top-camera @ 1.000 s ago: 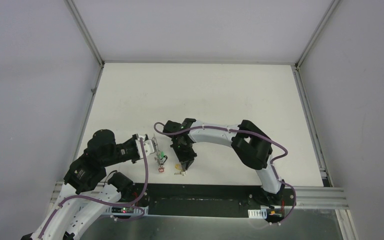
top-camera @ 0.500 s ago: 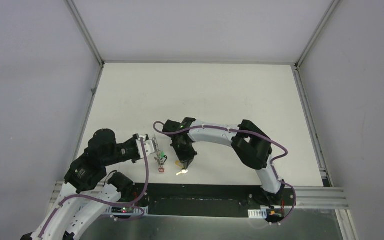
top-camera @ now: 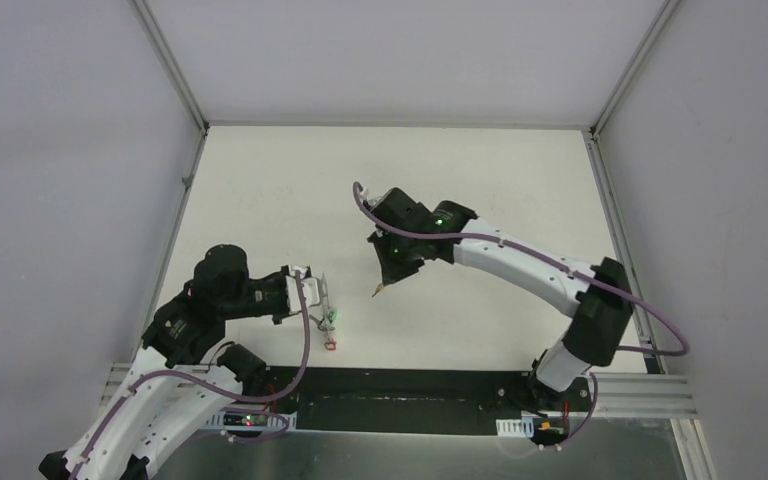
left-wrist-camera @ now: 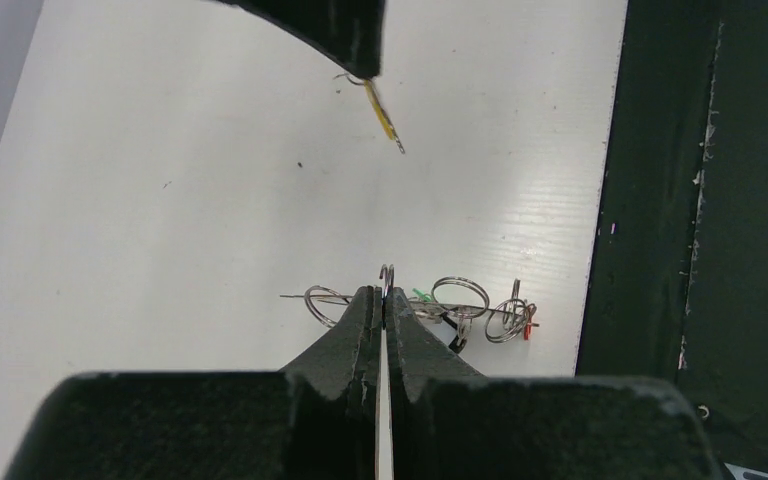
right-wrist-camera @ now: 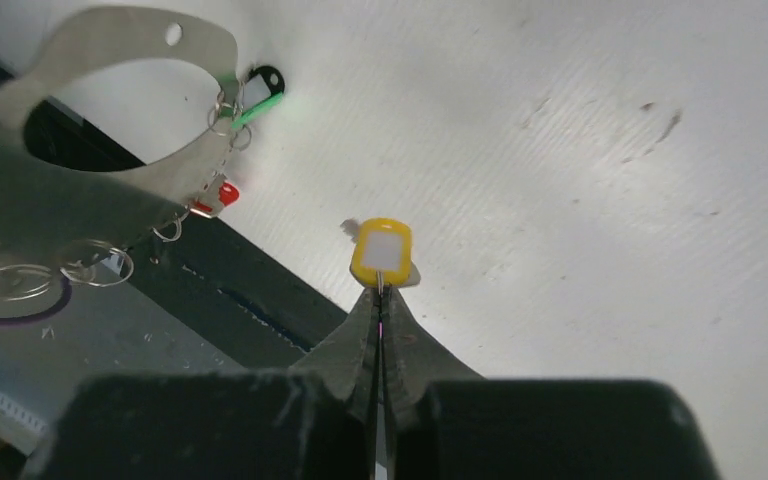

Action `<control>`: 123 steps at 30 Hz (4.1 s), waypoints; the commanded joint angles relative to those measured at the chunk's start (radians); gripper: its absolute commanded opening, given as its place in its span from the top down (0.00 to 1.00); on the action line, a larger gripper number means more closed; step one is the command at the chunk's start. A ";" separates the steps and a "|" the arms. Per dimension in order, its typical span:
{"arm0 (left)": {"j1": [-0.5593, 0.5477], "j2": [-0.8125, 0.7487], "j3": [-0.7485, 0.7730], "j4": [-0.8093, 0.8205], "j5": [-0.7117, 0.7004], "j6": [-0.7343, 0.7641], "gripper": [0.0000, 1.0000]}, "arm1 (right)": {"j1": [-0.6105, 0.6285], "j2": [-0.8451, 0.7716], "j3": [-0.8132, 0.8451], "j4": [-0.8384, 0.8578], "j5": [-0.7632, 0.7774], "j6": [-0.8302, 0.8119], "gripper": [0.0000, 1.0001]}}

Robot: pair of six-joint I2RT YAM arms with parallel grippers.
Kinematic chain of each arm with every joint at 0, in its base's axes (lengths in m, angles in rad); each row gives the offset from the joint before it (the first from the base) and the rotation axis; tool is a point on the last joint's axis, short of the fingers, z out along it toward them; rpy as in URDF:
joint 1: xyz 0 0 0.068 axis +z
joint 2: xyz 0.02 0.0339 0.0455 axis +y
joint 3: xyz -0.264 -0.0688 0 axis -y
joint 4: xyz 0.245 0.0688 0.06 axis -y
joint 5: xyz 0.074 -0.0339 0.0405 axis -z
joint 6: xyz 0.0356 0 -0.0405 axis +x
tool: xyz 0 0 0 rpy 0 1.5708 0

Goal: Put the keys on the keyring
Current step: Pick up the key from the center of the board, then insert the key onto the keyring.

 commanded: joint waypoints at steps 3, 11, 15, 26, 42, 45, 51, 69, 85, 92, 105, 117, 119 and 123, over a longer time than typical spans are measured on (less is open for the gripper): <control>-0.011 0.070 0.028 0.127 0.116 0.005 1.00 | -0.051 -0.178 -0.093 0.134 0.084 -0.174 1.00; -0.011 0.126 0.002 0.205 0.185 0.038 1.00 | -0.178 -0.305 -0.201 0.222 -0.363 -0.233 1.00; -0.011 0.091 -0.044 0.259 0.244 0.138 1.00 | -0.180 -0.343 -0.235 0.297 -0.520 -0.247 1.00; -0.012 -0.028 -0.149 0.299 0.298 0.403 1.00 | -0.113 -0.168 -0.091 0.351 -0.837 -0.175 1.00; -0.011 -0.068 -0.141 0.223 0.251 0.623 1.00 | -0.072 0.001 0.043 0.356 -0.964 -0.037 1.00; -0.012 -0.071 -0.138 0.216 0.253 0.618 1.00 | -0.072 0.025 0.058 0.321 -0.957 -0.042 1.00; -0.011 -0.078 -0.130 0.198 0.249 0.615 1.00 | -0.072 0.059 0.092 0.235 -0.914 -0.075 1.00; -0.012 -0.081 -0.122 0.174 0.248 0.615 1.00 | -0.087 0.041 0.071 0.193 -0.844 -0.094 1.00; -0.011 -0.085 -0.122 0.163 0.251 0.618 1.00 | -0.075 0.127 0.145 0.179 -0.921 -0.081 1.00; -0.011 -0.088 -0.122 0.158 0.251 0.611 1.00 | -0.073 0.153 0.161 0.139 -0.902 -0.096 1.00; -0.011 -0.079 -0.119 0.158 0.256 0.611 1.00 | -0.069 0.166 0.179 0.019 -0.813 -0.142 1.00; -0.011 -0.076 -0.117 0.158 0.262 0.616 1.00 | -0.067 0.143 0.207 0.010 -0.819 -0.181 1.00; -0.012 -0.075 -0.117 0.158 0.264 0.618 1.00 | -0.067 0.144 0.226 0.017 -0.852 -0.181 1.00; -0.011 -0.075 -0.117 0.158 0.265 0.618 1.00 | -0.060 0.155 0.264 0.021 -0.887 -0.177 1.00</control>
